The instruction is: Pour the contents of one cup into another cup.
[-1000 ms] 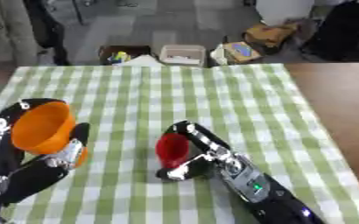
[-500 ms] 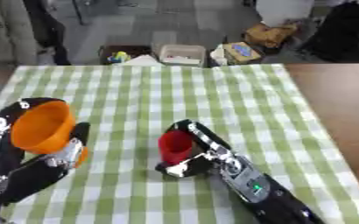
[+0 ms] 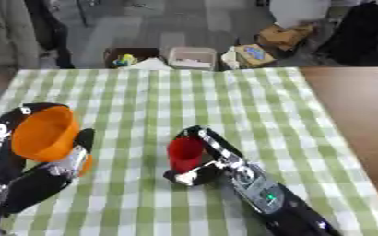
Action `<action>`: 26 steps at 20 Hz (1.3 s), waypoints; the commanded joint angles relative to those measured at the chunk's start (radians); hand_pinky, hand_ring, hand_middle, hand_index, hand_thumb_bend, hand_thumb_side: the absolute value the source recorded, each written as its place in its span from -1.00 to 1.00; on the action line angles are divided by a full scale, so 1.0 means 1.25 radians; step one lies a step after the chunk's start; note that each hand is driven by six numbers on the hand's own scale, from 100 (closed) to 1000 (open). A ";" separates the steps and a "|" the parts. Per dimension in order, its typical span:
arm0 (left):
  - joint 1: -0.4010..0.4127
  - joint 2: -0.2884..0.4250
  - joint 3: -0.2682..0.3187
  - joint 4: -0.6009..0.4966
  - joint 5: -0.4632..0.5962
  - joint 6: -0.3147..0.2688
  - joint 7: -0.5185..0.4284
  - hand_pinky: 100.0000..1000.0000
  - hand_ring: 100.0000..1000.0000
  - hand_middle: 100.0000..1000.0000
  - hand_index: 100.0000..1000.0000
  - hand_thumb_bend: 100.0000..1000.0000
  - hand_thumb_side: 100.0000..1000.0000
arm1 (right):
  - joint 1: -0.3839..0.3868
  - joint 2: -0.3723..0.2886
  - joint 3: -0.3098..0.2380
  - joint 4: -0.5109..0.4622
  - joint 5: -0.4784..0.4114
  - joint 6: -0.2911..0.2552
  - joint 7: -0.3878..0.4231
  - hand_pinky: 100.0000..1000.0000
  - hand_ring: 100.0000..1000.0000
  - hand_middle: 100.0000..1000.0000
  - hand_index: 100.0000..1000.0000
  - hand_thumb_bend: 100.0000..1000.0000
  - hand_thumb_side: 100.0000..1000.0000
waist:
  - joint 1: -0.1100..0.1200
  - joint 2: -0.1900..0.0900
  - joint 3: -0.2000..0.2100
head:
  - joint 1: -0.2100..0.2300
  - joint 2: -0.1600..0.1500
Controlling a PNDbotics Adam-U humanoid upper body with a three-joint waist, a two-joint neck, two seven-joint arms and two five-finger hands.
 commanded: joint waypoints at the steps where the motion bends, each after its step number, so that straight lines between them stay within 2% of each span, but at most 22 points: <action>1: -0.013 0.026 0.004 -0.020 0.001 0.005 -0.003 -1.00 0.30 -0.32 0.15 -1.00 -1.00 | -0.015 -0.015 -0.003 -0.033 -0.006 0.010 -0.005 -0.55 -0.67 -0.70 -0.34 -0.80 -1.00 | -0.001 -0.018 -0.001 | 0.001 -0.010; 5: -0.017 0.036 0.000 -0.024 -0.001 0.009 -0.014 -1.00 0.30 -0.32 0.15 -1.00 -1.00 | -0.021 -0.032 0.007 -0.056 -0.003 0.016 0.018 -0.57 -0.64 -0.65 -0.28 -0.82 -1.00 | -0.006 -0.022 -0.003 | -0.001 -0.012; 16: -0.053 0.083 -0.033 -0.025 -0.027 0.008 -0.111 -1.00 0.31 -0.32 0.15 -1.00 -1.00 | -0.026 -0.052 0.055 -0.108 0.025 -0.003 0.153 -0.64 -0.60 -0.60 -0.22 -0.80 -1.00 | -0.011 -0.041 -0.005 | -0.011 -0.016; 26: -0.085 0.101 -0.055 -0.025 -0.054 0.038 -0.166 -1.00 0.34 -0.32 0.15 -1.00 -1.00 | -0.030 -0.050 0.072 -0.182 -0.032 -0.002 0.271 -0.65 -0.59 -0.59 -0.22 -0.82 -1.00 | -0.014 -0.048 -0.011 | -0.008 -0.014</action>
